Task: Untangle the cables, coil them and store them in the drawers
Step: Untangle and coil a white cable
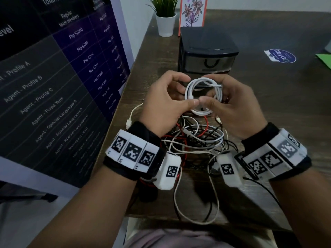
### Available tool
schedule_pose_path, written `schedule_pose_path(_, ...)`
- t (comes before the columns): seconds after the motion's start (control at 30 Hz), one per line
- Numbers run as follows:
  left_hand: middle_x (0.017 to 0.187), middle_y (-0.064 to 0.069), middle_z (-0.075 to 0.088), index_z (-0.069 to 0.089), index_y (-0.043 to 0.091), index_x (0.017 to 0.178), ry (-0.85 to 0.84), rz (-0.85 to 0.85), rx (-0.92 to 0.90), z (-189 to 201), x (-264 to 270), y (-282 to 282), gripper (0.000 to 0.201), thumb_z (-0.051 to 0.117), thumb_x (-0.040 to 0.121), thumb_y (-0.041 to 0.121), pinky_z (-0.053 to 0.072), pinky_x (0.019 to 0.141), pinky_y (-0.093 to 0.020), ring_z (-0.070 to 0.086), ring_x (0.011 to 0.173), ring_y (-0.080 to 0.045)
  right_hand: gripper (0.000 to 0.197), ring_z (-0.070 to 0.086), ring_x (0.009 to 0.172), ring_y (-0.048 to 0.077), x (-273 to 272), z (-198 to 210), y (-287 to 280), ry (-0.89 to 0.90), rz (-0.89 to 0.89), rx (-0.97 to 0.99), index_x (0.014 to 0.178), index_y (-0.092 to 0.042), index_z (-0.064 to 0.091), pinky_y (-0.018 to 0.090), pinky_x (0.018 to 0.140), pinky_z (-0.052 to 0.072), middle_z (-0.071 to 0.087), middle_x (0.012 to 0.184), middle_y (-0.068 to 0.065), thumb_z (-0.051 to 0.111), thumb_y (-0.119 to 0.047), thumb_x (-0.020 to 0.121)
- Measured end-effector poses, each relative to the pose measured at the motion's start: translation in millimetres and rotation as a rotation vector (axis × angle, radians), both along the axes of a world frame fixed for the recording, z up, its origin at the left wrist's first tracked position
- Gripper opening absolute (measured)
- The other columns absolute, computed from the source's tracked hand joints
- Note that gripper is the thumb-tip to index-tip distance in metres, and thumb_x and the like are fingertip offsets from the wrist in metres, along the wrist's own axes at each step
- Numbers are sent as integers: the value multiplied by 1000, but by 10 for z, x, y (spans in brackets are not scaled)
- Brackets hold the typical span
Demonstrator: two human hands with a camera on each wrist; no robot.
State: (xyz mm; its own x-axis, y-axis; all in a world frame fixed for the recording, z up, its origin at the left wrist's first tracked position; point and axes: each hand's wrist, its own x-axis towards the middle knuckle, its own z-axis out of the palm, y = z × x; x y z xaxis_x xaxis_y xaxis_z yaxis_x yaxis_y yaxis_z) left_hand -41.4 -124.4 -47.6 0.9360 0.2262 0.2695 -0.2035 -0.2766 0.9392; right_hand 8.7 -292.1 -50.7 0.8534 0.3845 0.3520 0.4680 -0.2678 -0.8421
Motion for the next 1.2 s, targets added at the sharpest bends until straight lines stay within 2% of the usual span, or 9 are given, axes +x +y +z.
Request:
schedule_pose_path(0.13, 90, 2, 71, 71, 20, 99, -23, 61, 73, -17, 11, -26, 29, 83, 74, 13, 60, 75, -34, 69, 79, -14, 39, 60, 61, 3, 4, 3, 7, 6, -9, 7, 121, -24, 61, 17, 60, 51, 68, 76, 2, 75, -14, 86)
schedule_pose_path(0.4, 89, 13, 73, 74, 22, 102, -45, 178, 265, 4, 9, -72, 23, 75, 78, 21, 59, 73, -26, 68, 76, 1, 37, 60, 58, -1, -12, 21, 39, -13, -11, -7, 122, -21, 63, 13, 64, 44, 68, 74, -3, 74, -15, 87)
schedule_pose_path(0.57, 91, 6, 70, 67, 17, 104, -16, 133, 104, -44, 40, -60, 26, 75, 80, 10, 58, 76, -25, 68, 82, -4, 37, 61, 62, -2, -25, 51, 44, 1, 11, 47, 121, -19, 63, 10, 61, 47, 67, 74, -2, 74, -11, 87)
schedule_pose_path(0.7, 89, -9, 72, 63, 9, 115, 151, 20, -162, -97, 32, -39, 31, 73, 86, 9, 61, 70, -32, 73, 78, -21, 35, 62, 64, 2, -31, 57, 30, 19, 11, 71, 117, -24, 64, 14, 58, 50, 68, 76, -2, 74, -11, 86)
schedule_pose_path(0.8, 91, -12, 73, 71, 8, 101, 156, 5, -145, -83, 30, -47, 16, 74, 85, 6, 59, 62, -28, 73, 77, -22, 36, 62, 65, -2, -42, 33, 44, 5, 17, 41, 118, -23, 64, 11, 64, 48, 67, 75, -7, 74, -11, 86)
schedule_pose_path(0.93, 85, -6, 69, 71, 6, 97, 165, 25, -104, -48, 59, -24, 21, 79, 77, 2, 54, 55, -22, 65, 62, -14, 39, 65, 76, 0, -54, 4, 66, -26, 16, -30, 121, -24, 65, 17, 78, 51, 68, 79, -11, 76, -14, 85)
schedule_pose_path(1.03, 75, 3, 57, 69, 12, 90, 170, 45, -29, -45, 84, 12, 24, 80, 72, 0, 52, 61, -25, 56, 67, -12, 40, 66, 85, -1, -66, 6, 79, -27, 24, -43, 122, -21, 67, 22, 85, 52, 67, 84, -20, 76, -13, 85)
schedule_pose_path(1.13, 76, 2, 63, 67, 15, 88, 196, 45, -57, -59, 91, 30, 26, 78, 71, -2, 53, 65, -30, 61, 74, -18, 34, 66, 87, -1, -60, -3, 95, -44, -4, -6, 119, -19, 68, 20, 85, 52, 69, 90, -19, 74, -12, 86)
schedule_pose_path(1.2, 76, -1, 67, 69, 13, 92, 233, 39, -112, -74, 77, 28, 23, 76, 76, -2, 55, 63, -34, 66, 74, -24, 30, 66, 81, -4, -42, -26, 98, -21, -22, 47, 117, -17, 69, 15, 76, 51, 70, 91, -16, 72, -10, 88)
